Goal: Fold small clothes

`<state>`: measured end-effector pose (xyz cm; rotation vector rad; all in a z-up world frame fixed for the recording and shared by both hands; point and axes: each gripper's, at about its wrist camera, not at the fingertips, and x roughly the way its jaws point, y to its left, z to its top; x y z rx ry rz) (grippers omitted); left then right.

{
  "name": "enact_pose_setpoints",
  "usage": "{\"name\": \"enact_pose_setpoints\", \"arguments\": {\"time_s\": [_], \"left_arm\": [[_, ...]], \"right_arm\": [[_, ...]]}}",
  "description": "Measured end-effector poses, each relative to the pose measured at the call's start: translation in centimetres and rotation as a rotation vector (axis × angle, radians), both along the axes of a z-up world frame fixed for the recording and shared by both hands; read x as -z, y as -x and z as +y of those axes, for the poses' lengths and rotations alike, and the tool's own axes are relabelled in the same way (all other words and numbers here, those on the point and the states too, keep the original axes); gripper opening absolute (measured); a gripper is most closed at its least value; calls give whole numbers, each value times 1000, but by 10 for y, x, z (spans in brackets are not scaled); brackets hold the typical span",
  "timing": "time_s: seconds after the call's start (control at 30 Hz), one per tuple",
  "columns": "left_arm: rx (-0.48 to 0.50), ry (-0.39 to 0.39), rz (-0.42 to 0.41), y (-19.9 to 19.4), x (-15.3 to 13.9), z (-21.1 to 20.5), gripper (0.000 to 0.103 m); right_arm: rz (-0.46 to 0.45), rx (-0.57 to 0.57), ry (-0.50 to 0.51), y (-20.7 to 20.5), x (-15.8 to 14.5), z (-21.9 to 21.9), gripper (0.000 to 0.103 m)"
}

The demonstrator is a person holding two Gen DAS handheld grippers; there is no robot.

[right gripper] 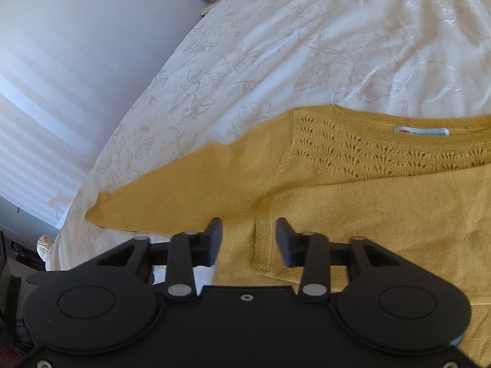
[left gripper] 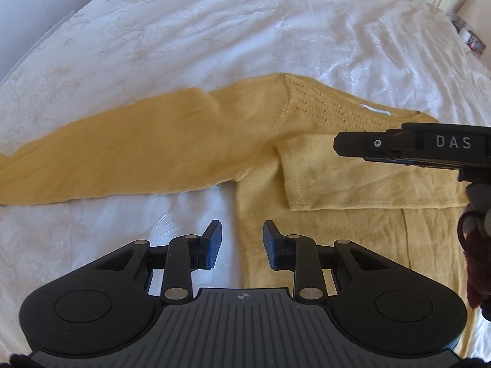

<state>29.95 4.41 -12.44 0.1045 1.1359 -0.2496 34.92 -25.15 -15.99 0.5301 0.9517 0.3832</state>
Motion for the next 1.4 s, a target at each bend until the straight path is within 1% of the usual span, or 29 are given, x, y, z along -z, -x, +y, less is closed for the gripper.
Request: {"name": "enact_pose_setpoints", "arguments": {"time_s": [0.1, 0.17, 0.27, 0.33, 0.4, 0.5, 0.63, 0.77, 0.8, 0.83, 0.87, 0.9, 0.93, 1.0, 1.03, 1.07, 1.13, 1.2, 1.23, 1.3, 1.33, 1.37, 1.4], "left_arm": [[47, 20, -9, -9, 6, -22, 29], [73, 33, -14, -16, 13, -36, 29], [94, 61, 16, -27, 31, -52, 29], [87, 68, 53, -36, 46, -57, 29], [64, 56, 85, -44, 59, -60, 29], [37, 29, 95, -54, 70, -60, 29], [22, 19, 107, -61, 72, -60, 29], [-13, 8, 52, -53, 64, -56, 30], [-20, 14, 46, -50, 63, -53, 31], [-28, 22, 45, -48, 63, -50, 35], [-32, 39, 48, -47, 64, -48, 40], [-34, 60, 57, -47, 67, -45, 42], [-37, 72, 65, -49, 69, -45, 43], [-44, 80, 68, -53, 70, -46, 44], [-41, 83, 68, -54, 71, -48, 47], [-36, 87, 66, -56, 71, -49, 51], [-22, 88, 55, -59, 72, -56, 53], [-4, 97, 45, -63, 73, -62, 52], [1, 99, 39, -64, 74, -67, 51], [5, 102, 27, -65, 73, -70, 35], [18, 106, 28, -65, 71, -72, 13], [30, 112, 27, -65, 68, -73, 6], [36, 108, 8, -62, 63, -74, 6]], "right_arm": [[-12, 26, 20, 6, -3, -22, 61], [-21, 47, 58, 13, -4, -39, 61], [-15, 88, 99, 28, -4, -65, 61], [-5, 111, 122, 36, -2, -79, 61], [4, 126, 146, 46, 0, -92, 61], [21, 141, 166, 57, 4, -105, 61], [42, 158, 174, 66, 11, -116, 61], [62, 179, 164, 70, 18, -123, 61], [65, 182, 162, 70, 19, -123, 61], [66, 185, 159, 70, 20, -123, 62], [66, 186, 156, 70, 22, -123, 63], [65, 185, 155, 70, 22, -123, 65], [61, 181, 153, 72, 23, -122, 70], [54, 175, 156, 73, 24, -121, 71], [52, 172, 157, 74, 24, -120, 72], [51, 172, 159, 75, 24, -120, 77], [43, 172, 160, 78, 25, -120, 82], [39, 177, 159, 80, 26, -121, 85], [37, 179, 160, 81, 26, -121, 87], [32, 184, 164, 83, 26, -122, 89], [32, 188, 166, 83, 26, -123, 89], [32, 191, 167, 84, 26, -124, 89], [31, 195, 167, 85, 26, -126, 89]]}}
